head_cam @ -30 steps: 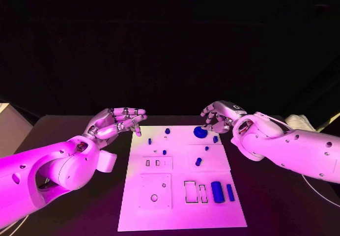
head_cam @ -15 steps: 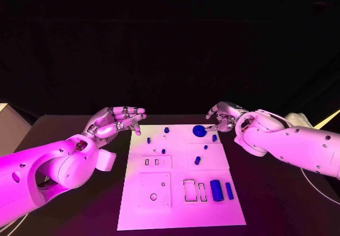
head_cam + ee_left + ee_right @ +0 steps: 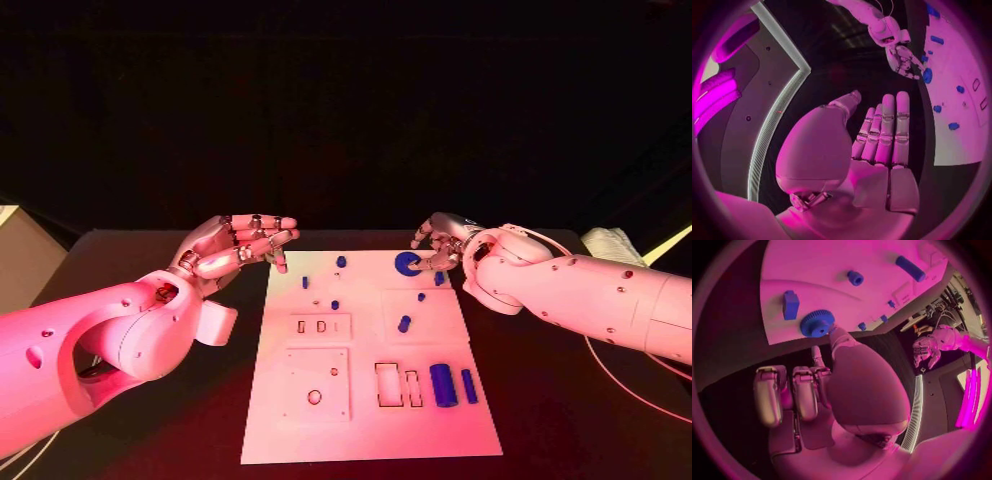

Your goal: Assemble the parts on the task board

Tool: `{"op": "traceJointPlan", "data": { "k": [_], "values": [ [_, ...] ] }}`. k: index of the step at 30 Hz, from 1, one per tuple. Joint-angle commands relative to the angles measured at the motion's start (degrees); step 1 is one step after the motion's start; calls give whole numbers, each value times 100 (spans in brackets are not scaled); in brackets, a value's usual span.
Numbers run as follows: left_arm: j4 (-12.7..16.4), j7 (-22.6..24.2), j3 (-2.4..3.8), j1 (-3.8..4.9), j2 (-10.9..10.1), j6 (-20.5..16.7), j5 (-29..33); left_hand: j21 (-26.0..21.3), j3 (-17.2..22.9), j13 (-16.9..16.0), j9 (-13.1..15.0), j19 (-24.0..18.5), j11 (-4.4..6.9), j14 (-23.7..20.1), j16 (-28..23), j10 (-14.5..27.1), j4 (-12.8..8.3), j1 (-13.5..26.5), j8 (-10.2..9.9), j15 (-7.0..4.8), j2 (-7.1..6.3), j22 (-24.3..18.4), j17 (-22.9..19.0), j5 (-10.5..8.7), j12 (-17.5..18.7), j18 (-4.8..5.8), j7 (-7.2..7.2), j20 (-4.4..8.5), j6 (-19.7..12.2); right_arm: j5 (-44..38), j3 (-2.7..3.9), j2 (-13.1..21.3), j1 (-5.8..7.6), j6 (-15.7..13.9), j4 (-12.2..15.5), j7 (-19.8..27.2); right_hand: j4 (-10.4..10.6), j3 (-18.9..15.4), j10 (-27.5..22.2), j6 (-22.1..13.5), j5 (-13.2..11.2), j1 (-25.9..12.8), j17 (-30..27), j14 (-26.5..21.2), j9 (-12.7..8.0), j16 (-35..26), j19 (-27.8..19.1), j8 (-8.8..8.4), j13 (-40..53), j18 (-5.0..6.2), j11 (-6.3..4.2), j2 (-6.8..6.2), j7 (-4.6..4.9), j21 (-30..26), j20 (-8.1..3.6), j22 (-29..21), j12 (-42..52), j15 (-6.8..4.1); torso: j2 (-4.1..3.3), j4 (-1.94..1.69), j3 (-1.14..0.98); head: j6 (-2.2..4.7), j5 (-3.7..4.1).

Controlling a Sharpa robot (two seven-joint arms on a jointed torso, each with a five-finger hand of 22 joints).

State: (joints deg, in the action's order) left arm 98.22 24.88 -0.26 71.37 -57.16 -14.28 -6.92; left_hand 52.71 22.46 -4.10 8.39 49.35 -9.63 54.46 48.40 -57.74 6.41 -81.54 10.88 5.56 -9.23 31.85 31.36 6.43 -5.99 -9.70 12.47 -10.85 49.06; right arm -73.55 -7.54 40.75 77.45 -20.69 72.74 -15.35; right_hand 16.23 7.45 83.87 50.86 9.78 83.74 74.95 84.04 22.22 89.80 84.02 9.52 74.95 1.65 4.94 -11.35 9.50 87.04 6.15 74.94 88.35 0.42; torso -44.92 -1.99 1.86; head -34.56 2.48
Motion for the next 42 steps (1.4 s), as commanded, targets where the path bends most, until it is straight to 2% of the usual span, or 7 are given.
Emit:
{"op": "traceJointPlan", "data": {
  "k": [1,7,16,25,34,38,42],
  "values": [
    [10,31,4,6,14,113,-31,28,16,0,-6,-41,13,-41,31,43,5,40,28,-8,-24,8,-7,-23,-26,-80,51,-10,-27,55,0,-53,-25,133,-62,-33,8,12,444,27,31,39,1505,596,5,20,413,24,1321,-80,5,-9,19,29,53,1195,30,36,-10,-4,-6,-13,1],
    [10,23,4,6,18,106,-33,37,19,0,-6,-46,13,-39,38,43,5,44,30,-8,-24,13,-8,-23,-26,-81,54,-10,-26,61,-3,-147,-78,179,-146,-19,8,20,453,32,52,40,1505,596,6,20,421,29,1331,-84,4,-3,19,41,54,1210,38,37,-8,-3,-9,-36,-5],
    [3,18,4,6,24,104,-34,37,19,0,-6,-46,13,-39,38,43,5,44,30,-8,-24,13,-8,-23,-26,-81,54,-10,-26,51,-6,-254,-98,141,-358,-10,9,28,445,35,69,40,1505,596,5,20,427,33,1323,-87,5,6,19,51,55,1221,32,37,-9,-9,-10,-26,1],
    [-5,10,4,6,27,100,-35,37,19,0,-6,-46,13,-39,38,43,5,44,30,-8,-24,13,-8,-23,-26,-81,54,-10,-26,131,-7,-266,-101,233,-412,80,9,97,462,100,136,46,1505,596,13,20,442,75,1345,-94,-4,69,8,76,57,1252,46,34,-15,6,-18,-37,-16],
    [-13,6,4,6,37,95,-35,51,27,1,-6,-54,11,-39,45,46,2,45,30,-8,-23,21,-11,-21,-26,-81,57,-10,-28,188,-8,-257,-101,427,-404,206,3,355,479,272,444,24,1505,596,17,20,446,159,1366,-97,-45,200,-39,86,35,1268,58,3,-10,2,-17,-41,-17],
    [-15,5,4,6,39,95,-35,51,27,1,-6,-54,11,-39,45,46,2,45,30,-8,-23,21,-11,-21,-26,-81,57,-10,-28,149,-10,-255,-101,325,-371,272,-27,537,503,436,466,79,1505,596,43,20,449,236,1390,-98,-103,273,-105,92,1,1277,75,-44,-10,3,-17,-35,-13],
    [-16,4,4,6,42,99,-35,51,27,1,-6,-54,11,-39,45,46,2,45,30,-8,-23,21,-11,-21,-26,-81,57,-10,-28,-58,-11,-252,-103,-45,-292,326,-48,771,558,577,355,87,1505,596,64,20,480,298,1448,-112,-161,287,-168,135,-53,1327,119,-101,-12,-5,-15,-27,-9]
  ]
}}
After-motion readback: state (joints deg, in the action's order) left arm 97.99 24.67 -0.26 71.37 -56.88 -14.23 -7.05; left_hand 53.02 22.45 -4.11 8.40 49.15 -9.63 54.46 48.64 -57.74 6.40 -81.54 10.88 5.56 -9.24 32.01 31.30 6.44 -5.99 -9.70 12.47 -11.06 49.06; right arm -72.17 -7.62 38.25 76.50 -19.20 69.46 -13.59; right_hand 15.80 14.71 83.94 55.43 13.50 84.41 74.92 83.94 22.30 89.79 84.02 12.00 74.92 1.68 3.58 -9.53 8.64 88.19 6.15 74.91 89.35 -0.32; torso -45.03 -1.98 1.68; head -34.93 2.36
